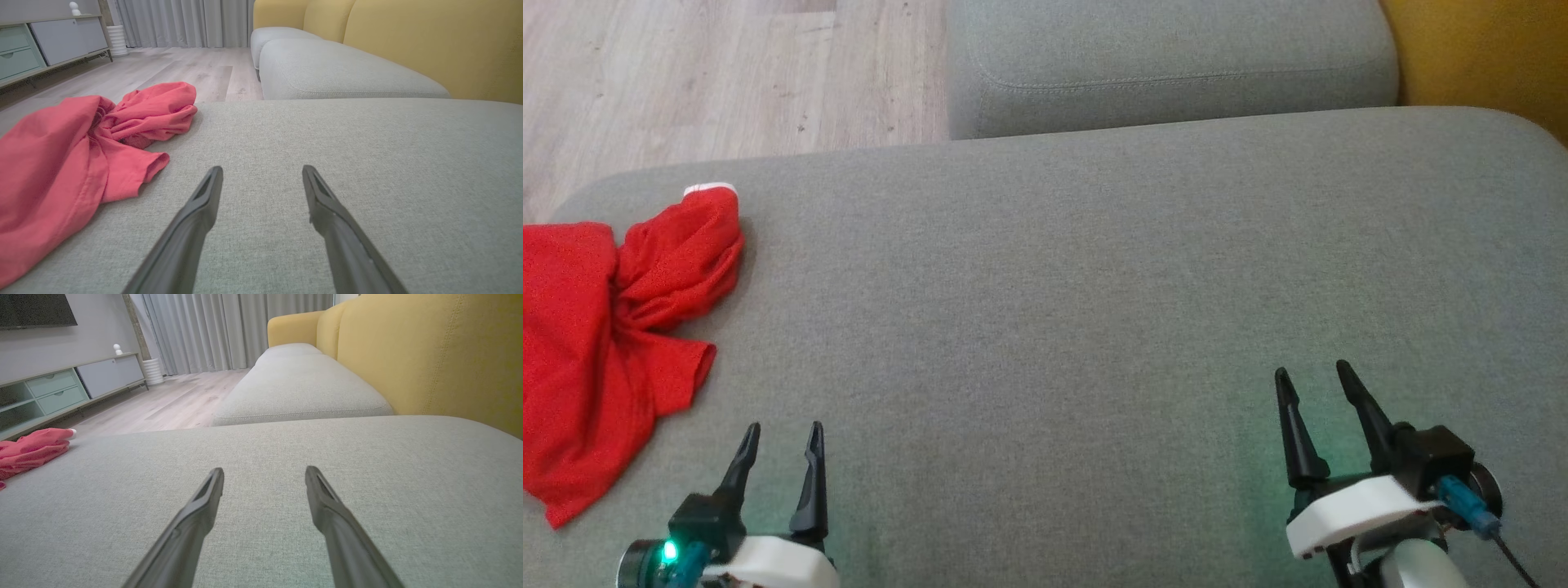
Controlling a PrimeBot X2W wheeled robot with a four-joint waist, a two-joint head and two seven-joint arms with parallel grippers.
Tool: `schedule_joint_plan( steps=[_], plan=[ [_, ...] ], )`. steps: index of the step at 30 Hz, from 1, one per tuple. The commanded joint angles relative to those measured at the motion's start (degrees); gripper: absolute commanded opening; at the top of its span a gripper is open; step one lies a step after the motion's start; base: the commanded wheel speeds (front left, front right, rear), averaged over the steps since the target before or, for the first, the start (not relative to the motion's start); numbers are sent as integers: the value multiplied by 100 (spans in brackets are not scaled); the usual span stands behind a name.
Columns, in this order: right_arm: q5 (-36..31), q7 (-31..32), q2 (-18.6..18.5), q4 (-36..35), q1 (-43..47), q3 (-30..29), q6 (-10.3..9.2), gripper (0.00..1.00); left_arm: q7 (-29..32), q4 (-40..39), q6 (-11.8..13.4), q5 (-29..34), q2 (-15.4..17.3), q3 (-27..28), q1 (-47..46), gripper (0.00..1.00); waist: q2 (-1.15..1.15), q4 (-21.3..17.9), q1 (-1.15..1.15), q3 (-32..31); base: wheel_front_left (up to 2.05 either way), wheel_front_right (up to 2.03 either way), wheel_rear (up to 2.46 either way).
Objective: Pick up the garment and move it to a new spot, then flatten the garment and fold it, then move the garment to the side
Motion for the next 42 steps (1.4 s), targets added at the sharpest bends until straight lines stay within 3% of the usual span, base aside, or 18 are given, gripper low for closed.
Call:
schedule_joint_plan(
  steps=[1,6,15,35,42],
  plan=[
    [-178,-128,-34,-113,-277,163,43,100,-132,-96,46,176,118,192,-277,100,0,9,0,10,0,0,0],
    [-333,-212,-31,1,-270,241,45,100,-215,-33,51,349,83,295,-301,100,0,23,0,20,0,0,0],
    [220,-217,-28,226,-289,290,45,100,-220,40,-7,174,14,429,-312,100,0,27,0,5,0,0,0],
    [341,-217,-27,403,-355,333,45,100,-221,186,-126,-16,-78,509,-409,100,0,47,0,4,0,0,0],
    [323,-217,-41,346,-285,307,45,100,-221,216,-154,-12,-96,481,-433,100,0,348,0,-48,0,0,0]
  ],
)
